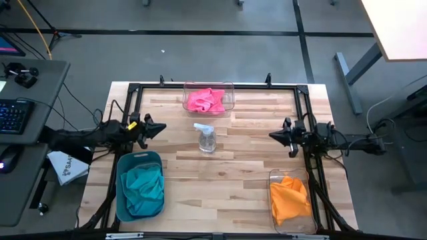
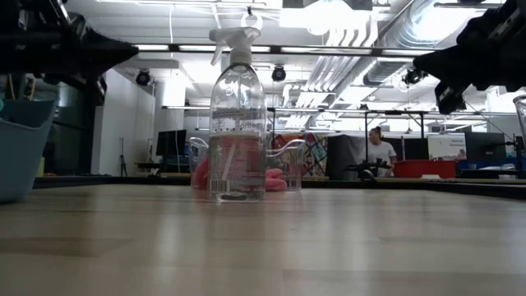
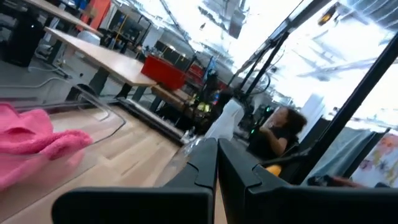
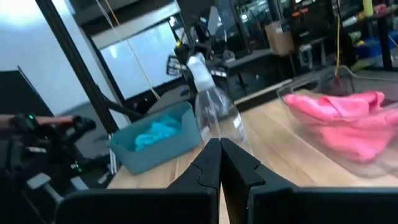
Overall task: Sort microfiber towel by color & place in baskets
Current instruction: Return to Home Position
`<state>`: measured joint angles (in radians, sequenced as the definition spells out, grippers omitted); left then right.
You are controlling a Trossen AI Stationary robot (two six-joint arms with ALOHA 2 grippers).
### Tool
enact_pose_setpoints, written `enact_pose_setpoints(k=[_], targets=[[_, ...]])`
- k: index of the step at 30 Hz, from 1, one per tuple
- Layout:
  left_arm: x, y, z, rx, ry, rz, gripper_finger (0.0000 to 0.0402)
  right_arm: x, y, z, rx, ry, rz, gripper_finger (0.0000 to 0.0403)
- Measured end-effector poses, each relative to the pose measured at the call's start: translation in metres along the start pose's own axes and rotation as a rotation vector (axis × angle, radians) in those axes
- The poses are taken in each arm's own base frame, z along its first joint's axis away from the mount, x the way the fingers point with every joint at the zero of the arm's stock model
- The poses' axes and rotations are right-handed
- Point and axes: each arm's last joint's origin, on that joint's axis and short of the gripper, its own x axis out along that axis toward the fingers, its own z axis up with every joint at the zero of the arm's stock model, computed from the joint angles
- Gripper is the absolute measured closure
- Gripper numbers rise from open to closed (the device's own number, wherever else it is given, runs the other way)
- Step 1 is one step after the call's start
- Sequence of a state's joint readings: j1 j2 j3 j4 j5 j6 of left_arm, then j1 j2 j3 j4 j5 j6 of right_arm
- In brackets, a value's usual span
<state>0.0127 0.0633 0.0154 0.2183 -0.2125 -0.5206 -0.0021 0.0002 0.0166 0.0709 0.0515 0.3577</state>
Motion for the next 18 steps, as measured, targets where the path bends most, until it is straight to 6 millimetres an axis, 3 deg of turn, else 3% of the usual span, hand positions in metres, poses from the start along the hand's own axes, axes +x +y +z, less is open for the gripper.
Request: enact_pose_setpoints(k=[5, 18], targets=[[-0.0045, 0.0074, -0.0108, 0.025, 0.104, 0.060, 0.0401, -0.0001, 0.0003, -0.0007, 0.000, 0.007, 0.000, 0.0402], [-0.0045, 0.0065, -0.0101, 0.023, 0.099, 0.049, 0.0401, 0.0002, 0.0001, -0.0043, -0.001, 0.045, -0.003, 0.0402]])
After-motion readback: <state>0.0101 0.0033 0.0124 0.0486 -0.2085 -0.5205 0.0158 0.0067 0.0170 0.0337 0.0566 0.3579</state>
